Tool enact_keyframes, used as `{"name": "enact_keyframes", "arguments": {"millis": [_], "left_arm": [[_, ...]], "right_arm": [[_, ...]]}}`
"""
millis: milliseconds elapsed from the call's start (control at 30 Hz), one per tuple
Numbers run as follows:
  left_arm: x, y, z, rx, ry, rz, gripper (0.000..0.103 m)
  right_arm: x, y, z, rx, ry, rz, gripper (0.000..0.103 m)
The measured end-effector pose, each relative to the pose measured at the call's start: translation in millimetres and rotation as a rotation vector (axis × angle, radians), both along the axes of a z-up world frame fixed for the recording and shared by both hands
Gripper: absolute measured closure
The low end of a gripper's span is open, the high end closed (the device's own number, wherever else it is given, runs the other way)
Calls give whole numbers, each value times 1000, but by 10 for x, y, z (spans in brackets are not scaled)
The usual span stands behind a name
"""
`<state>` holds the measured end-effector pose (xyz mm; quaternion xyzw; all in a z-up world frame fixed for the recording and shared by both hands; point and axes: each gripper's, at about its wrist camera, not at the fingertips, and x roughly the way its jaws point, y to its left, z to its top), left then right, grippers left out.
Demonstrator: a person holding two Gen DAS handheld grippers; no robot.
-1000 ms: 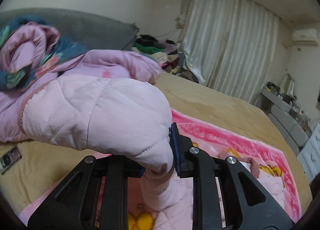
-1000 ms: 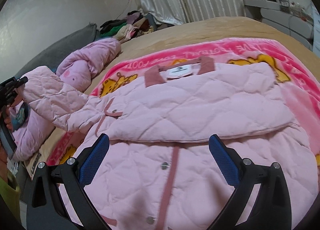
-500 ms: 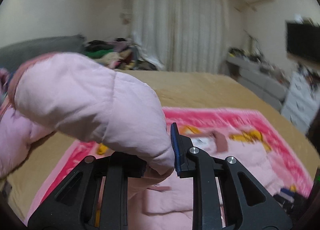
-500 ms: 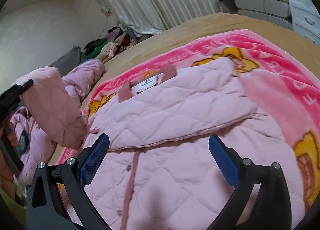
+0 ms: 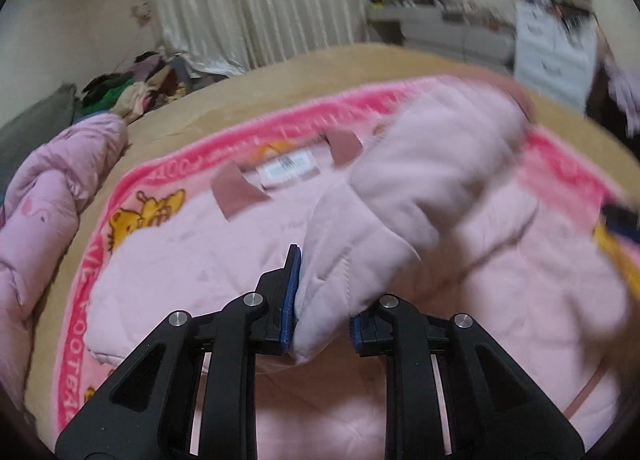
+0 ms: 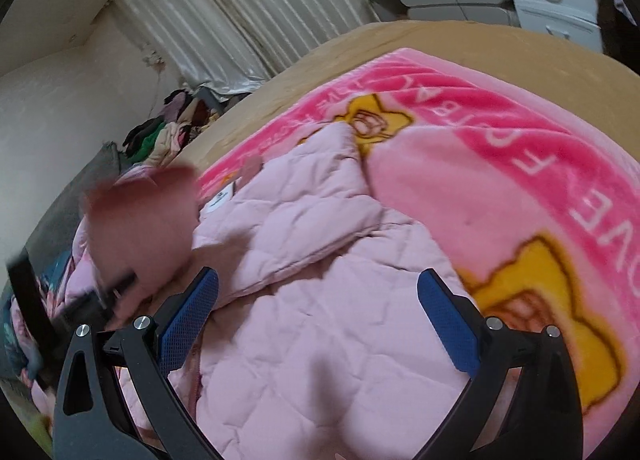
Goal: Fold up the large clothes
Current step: 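Lift and fold the held sleeve across the jacket front, then open the left gripper and release the sleeve, then grasp the corduroy-trimmed front edge with the right gripper and fold it over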
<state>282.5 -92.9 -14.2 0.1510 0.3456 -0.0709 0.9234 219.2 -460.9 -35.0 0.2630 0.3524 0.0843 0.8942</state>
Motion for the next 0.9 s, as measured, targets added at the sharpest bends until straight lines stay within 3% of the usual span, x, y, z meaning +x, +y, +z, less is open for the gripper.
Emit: {"name": "enact_keyframes", "arguments": {"millis": [200, 333, 367, 400, 433, 467, 533, 667, 900], "left_arm": [[-146, -135, -349, 191, 3, -50, 88], [-246, -218, -503, 356, -46, -87, 83], [-282, -254, -515, 376, -51, -95, 74], [-318, -281, -531, 385, -49, -109, 51], [-357, -290, -535, 379, -44, -127, 40], [-400, -299, -531, 375, -46, -143, 36], [-514, -338, -510, 372, -46, -159, 36], [-638, -261, -408, 290, -19, -185, 27], [-614, 249, -67, 42, 31, -74, 9]], "right_arm": [[53, 35, -39, 2, 17, 16, 4], [81, 157, -13, 3, 22, 55, 4], [90, 189, -1, 4, 21, 68, 4], [104, 235, 18, 4, 21, 84, 4], [122, 280, 42, 5, 20, 99, 4], [143, 326, 66, 16, 17, 121, 4], [190, 407, 112, 38, 10, 158, 4], [264, 565, 206, 64, -2, 220, 4], [416, 894, 129, 71, 44, 297, 5]]}}
